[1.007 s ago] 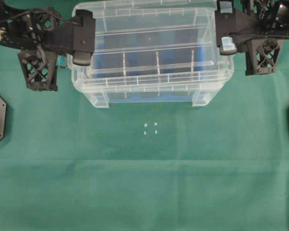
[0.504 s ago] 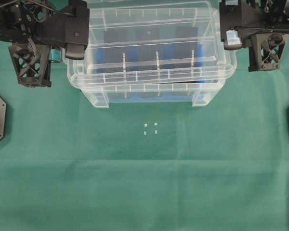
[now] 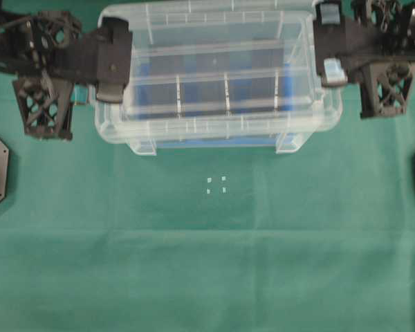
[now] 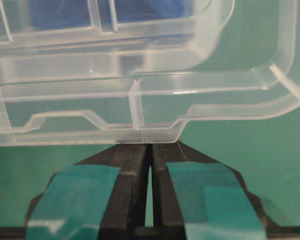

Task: Clamp the lid of the box with both arms, then lift and open it.
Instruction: 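Lift the clamped lid off the box and pull it toward the front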

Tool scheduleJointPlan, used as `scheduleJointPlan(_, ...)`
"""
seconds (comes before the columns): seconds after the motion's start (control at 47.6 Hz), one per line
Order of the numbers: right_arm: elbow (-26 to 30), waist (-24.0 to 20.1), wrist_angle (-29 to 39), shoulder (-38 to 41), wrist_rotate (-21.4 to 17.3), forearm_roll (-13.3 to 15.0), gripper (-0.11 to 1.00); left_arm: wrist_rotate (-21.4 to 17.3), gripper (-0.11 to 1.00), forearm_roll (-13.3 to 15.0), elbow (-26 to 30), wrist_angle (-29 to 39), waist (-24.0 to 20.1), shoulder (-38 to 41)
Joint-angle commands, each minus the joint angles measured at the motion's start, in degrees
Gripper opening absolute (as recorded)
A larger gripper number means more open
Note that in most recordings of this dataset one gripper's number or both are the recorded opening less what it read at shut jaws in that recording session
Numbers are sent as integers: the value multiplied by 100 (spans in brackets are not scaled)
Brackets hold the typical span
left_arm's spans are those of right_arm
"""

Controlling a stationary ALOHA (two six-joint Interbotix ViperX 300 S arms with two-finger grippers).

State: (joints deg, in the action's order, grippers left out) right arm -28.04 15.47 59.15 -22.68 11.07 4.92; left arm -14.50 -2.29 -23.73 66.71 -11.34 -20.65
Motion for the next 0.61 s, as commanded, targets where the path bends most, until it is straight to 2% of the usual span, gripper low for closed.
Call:
scheduleJointPlan(0.0, 404, -466, -149, 26, -237, -53, 0, 123, -1, 26, 422, -167, 316, 0)
scheduleJointPlan(0.21, 387, -940, -97, 26, -905, 70, 0, 378, -1, -9, 422, -70, 677, 26)
scheduleJointPlan(0.42, 369, -1670, 53, 35, -1907, 598, 0, 800, -1, -97, 431, -70, 1046, 70)
scheduleJointPlan(0.588, 343, -2153, 97, 35, -2531, 817, 0, 1160, 0, -97, 413, -70, 1389, 97)
